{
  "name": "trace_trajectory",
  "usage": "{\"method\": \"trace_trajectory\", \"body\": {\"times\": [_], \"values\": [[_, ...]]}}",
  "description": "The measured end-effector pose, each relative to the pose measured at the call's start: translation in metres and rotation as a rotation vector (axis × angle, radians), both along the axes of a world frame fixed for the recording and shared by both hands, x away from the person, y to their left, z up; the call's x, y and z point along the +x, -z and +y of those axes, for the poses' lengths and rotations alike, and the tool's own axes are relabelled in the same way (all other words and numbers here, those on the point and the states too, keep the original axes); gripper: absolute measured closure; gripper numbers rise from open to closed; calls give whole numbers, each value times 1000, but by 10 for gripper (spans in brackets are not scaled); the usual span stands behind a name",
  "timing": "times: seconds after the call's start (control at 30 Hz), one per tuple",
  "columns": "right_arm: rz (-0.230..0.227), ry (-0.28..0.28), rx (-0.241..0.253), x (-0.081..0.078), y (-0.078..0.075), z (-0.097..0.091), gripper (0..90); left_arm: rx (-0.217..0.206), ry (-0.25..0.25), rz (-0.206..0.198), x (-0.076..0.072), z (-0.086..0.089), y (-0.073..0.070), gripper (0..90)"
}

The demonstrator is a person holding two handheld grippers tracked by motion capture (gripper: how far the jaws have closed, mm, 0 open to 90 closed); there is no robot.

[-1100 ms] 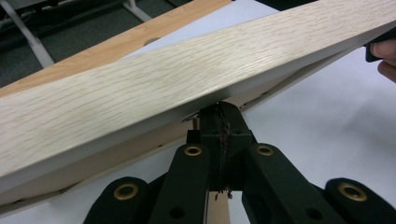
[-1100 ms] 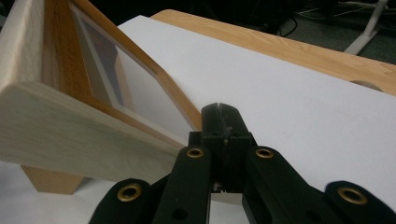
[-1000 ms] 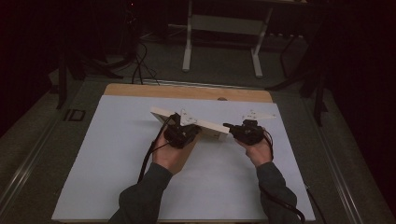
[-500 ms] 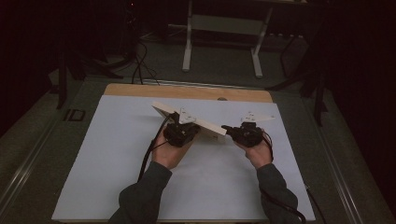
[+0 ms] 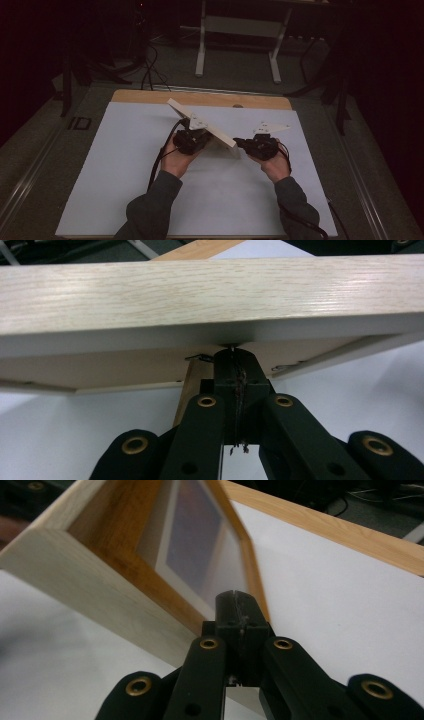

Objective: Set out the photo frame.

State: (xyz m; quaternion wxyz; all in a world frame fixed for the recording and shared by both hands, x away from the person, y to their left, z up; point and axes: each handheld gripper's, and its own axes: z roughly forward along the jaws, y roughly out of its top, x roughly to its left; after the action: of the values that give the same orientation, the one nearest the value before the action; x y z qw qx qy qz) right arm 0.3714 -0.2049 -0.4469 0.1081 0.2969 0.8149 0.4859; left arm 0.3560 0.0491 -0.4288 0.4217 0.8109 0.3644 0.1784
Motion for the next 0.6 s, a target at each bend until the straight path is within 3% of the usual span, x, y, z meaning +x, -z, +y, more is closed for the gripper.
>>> {"method": "trace_trajectory", "body": {"times": [0.6], "values": [[-12,-71,-36,-9,-2,9,900,-8,61,4,9,9,4,899]]}}
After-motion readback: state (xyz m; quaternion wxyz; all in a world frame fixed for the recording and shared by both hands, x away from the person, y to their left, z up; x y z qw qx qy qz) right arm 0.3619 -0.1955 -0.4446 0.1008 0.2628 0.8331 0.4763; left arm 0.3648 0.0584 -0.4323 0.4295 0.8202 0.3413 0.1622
